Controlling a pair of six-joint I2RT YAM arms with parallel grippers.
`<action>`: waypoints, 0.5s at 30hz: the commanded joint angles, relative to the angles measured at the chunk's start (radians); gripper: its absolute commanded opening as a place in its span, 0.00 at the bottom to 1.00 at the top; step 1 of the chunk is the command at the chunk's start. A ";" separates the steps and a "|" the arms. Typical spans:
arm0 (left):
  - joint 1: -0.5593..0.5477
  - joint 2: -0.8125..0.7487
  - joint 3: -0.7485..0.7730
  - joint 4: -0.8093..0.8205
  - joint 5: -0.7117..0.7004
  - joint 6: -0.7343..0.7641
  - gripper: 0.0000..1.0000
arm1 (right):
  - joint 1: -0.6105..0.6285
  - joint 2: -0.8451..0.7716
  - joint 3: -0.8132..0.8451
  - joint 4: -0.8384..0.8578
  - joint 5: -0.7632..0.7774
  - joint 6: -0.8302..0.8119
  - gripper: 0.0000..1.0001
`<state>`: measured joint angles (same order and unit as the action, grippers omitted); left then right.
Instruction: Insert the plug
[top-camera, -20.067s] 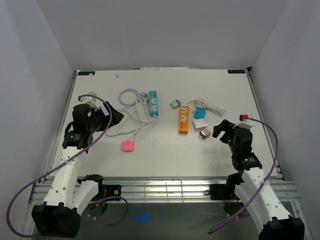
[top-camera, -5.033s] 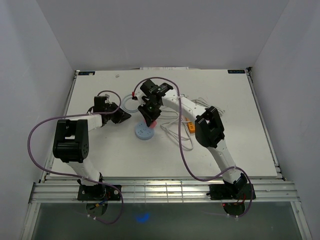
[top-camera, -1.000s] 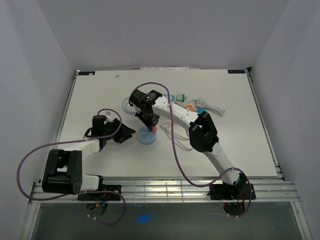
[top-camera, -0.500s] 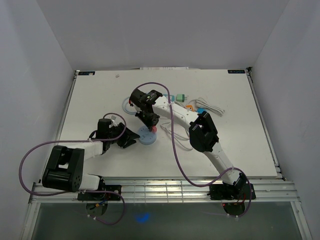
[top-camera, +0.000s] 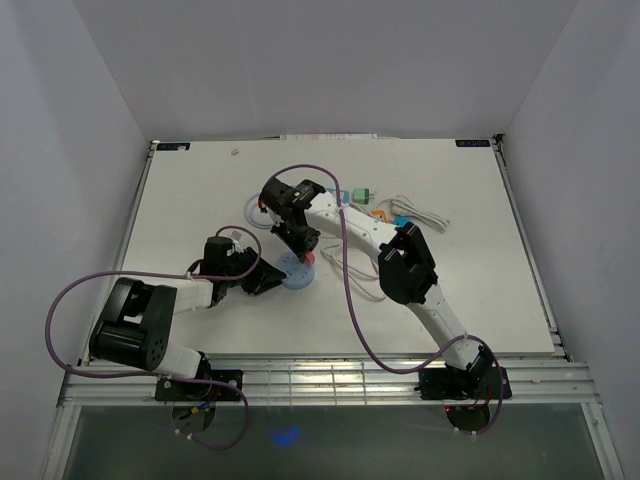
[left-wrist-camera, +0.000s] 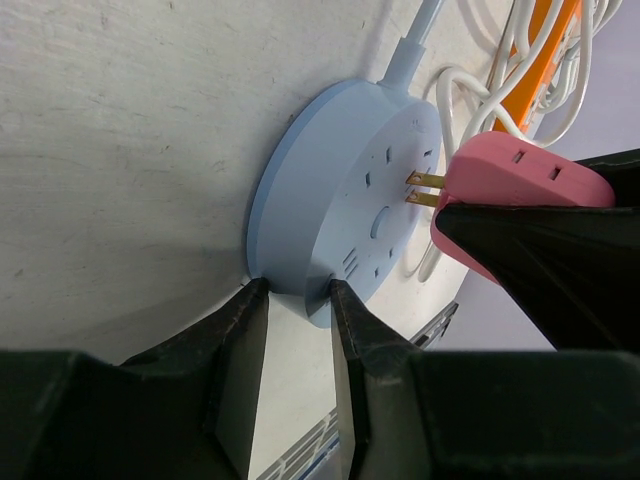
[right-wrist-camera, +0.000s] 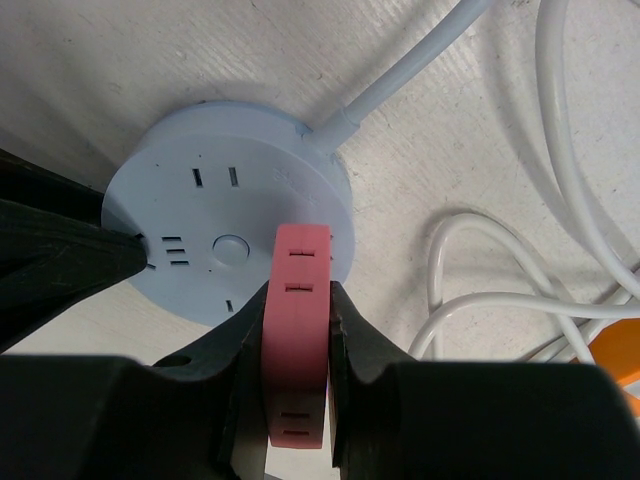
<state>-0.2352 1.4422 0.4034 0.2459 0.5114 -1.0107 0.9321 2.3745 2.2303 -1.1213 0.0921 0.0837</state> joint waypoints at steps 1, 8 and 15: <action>-0.015 0.007 0.015 0.009 -0.034 0.011 0.39 | 0.025 -0.014 0.014 -0.015 -0.052 0.010 0.08; -0.019 0.017 0.022 0.009 -0.037 0.015 0.38 | 0.034 -0.023 0.002 -0.009 -0.080 0.011 0.08; -0.030 0.017 0.025 0.009 -0.051 0.014 0.36 | 0.036 -0.026 -0.008 0.003 -0.135 0.027 0.08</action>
<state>-0.2455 1.4475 0.4076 0.2550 0.5045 -1.0111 0.9329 2.3726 2.2303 -1.1259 0.0681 0.0807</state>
